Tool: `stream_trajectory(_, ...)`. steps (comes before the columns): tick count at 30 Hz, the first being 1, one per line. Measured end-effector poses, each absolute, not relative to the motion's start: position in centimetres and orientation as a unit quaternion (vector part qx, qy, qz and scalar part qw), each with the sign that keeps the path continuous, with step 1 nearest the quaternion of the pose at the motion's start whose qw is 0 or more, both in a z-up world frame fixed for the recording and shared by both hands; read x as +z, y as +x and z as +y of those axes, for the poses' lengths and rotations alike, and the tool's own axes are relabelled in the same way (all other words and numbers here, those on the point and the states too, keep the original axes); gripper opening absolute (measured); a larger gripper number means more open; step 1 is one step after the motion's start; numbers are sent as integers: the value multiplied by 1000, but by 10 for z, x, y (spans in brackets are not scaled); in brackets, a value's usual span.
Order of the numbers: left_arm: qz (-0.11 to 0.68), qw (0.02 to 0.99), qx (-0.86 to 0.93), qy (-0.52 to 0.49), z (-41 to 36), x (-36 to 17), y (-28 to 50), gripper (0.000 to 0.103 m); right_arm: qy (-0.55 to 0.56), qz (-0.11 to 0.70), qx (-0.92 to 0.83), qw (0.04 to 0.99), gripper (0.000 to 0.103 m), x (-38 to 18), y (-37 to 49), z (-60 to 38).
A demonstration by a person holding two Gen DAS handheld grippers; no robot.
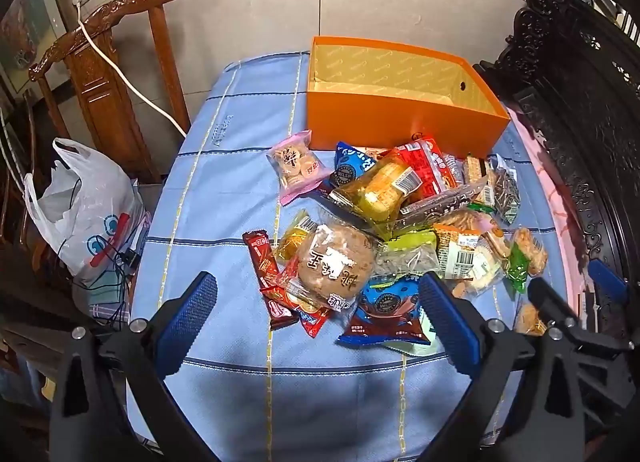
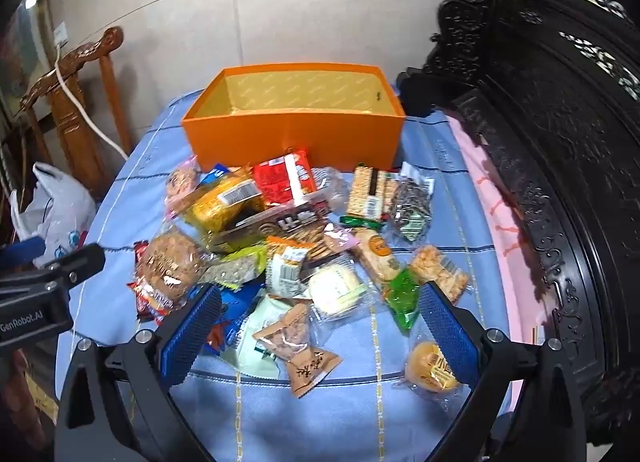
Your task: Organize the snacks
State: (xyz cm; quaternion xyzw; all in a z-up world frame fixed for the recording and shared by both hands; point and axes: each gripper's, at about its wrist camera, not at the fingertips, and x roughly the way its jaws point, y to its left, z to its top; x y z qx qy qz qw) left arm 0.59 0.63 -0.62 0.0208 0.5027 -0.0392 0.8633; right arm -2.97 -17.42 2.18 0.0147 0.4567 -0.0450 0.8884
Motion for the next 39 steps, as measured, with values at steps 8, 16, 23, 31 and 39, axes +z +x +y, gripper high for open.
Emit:
stream_trajectory(8,504,862,-42,22,5,-7,4,99,12,453,-48,890,99,27,-32,-178)
stream_trajectory(16,506,861,-40,22,6,-8,2,99,21,460,-39,887,99,19,-35,-172)
stream_trajectory(23,507,861,-38,19,9,-8,2,99,17,457,-39,889,99,18,-34,-172)
stream_trajectory(31,506,862,-36,20,9,-7,2,99,22,451,-39,891,99,18,-35,-173)
stream_trajectory(39,508,861,-36,22,9,-7,3,99,21,460,-40,887,99,18,-35,-173)
